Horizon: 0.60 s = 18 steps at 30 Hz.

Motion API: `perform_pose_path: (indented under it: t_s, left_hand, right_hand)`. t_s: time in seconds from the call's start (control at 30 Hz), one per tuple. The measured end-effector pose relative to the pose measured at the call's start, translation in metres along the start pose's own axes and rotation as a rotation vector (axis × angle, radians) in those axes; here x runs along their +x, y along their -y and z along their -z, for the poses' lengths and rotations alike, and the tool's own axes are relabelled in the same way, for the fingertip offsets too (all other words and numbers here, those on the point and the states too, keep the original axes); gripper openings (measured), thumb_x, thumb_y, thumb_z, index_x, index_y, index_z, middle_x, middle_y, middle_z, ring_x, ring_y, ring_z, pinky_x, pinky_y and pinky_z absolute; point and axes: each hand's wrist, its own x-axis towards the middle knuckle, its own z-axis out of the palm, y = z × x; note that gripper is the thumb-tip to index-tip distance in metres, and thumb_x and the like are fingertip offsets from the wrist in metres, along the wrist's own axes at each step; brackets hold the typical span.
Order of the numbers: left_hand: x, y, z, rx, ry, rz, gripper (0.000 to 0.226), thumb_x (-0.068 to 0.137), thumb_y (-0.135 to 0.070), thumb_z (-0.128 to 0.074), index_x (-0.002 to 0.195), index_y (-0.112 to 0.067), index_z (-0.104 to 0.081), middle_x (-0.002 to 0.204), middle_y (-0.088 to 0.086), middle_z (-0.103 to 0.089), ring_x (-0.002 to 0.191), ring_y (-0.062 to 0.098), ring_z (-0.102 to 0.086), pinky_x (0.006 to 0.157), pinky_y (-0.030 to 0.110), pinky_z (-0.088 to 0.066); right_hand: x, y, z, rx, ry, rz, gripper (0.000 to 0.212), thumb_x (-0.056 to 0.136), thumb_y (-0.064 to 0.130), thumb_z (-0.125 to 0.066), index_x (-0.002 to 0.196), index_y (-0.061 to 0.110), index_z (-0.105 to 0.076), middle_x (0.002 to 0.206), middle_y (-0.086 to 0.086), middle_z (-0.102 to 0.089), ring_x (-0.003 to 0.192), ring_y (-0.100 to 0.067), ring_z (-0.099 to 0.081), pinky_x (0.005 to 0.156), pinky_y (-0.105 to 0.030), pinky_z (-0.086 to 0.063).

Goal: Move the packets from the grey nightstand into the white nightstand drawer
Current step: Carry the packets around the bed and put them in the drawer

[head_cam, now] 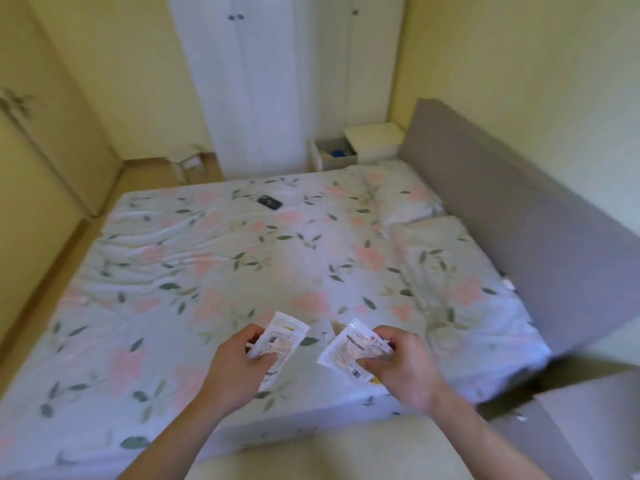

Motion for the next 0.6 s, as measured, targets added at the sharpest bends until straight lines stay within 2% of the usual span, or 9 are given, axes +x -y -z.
perform_pose_path:
  t_s: [0.07,0.13,0.3,0.4,0.53,0.6]
  left_hand:
    - [-0.003,0.032,0.057,0.012,-0.052,0.006,0.023,0.085,-0.007,-0.07,0.091,-0.029,-0.068,0.084,-0.017,-0.075,0.073,0.005,-0.069,0.055,0.023,-0.053]
    - [-0.007,0.062,0.112,0.017,-0.09,0.014,0.022,0.086,-0.009,-0.07,0.093,-0.03,-0.068,0.09,-0.015,-0.076,0.077,0.004,-0.07,0.057,0.024,-0.054]
    - [-0.021,0.12,0.225,0.018,-0.206,0.057,0.021,0.088,-0.013,-0.07,0.095,-0.032,-0.066,0.092,-0.012,-0.074,0.077,0.008,-0.07,0.064,0.035,-0.061]
    - [-0.029,0.147,0.278,-0.03,-0.28,0.079,0.021,0.091,-0.011,-0.07,0.093,-0.031,-0.067,0.089,-0.007,-0.074,0.072,0.005,-0.069,0.056,0.026,-0.057]
    - [-0.035,0.182,0.34,-0.08,-0.374,0.121,0.019,0.09,-0.012,-0.071,0.092,-0.03,-0.068,0.084,-0.007,-0.075,0.066,0.008,-0.068,0.051,0.025,-0.051]
    - [-0.037,0.2,0.369,-0.097,-0.42,0.141,0.017,0.091,-0.011,-0.071,0.091,-0.028,-0.067,0.081,-0.007,-0.074,0.06,0.007,-0.065,0.048,0.019,-0.046]
  right_hand:
    - [0.011,0.042,-0.052,0.006,0.046,0.036,0.014,0.078,0.009,-0.072,0.081,0.022,-0.071,0.076,-0.003,-0.073,0.049,-0.016,-0.051,0.044,-0.024,-0.037]
    - [0.019,0.083,-0.102,0.001,0.081,0.094,0.015,0.079,0.008,-0.073,0.082,0.023,-0.071,0.08,0.0,-0.075,0.053,-0.015,-0.057,0.044,-0.022,-0.039]
    - [0.033,0.175,-0.21,-0.067,0.165,0.244,0.022,0.08,0.011,-0.075,0.084,0.028,-0.062,0.082,0.008,-0.073,0.059,-0.011,-0.059,0.045,-0.028,-0.043]
    - [0.043,0.221,-0.264,-0.137,0.238,0.336,0.027,0.081,0.012,-0.078,0.085,0.03,-0.058,0.085,0.011,-0.073,0.069,-0.007,-0.065,0.056,-0.032,-0.053]
    - [0.061,0.277,-0.333,-0.203,0.344,0.449,0.028,0.083,0.014,-0.08,0.089,0.03,-0.059,0.09,0.013,-0.073,0.078,-0.005,-0.067,0.058,-0.025,-0.055]
    - [0.07,0.302,-0.369,-0.221,0.388,0.494,0.03,0.083,0.015,-0.081,0.088,0.033,-0.058,0.092,0.013,-0.073,0.083,-0.006,-0.068,0.065,-0.03,-0.058]
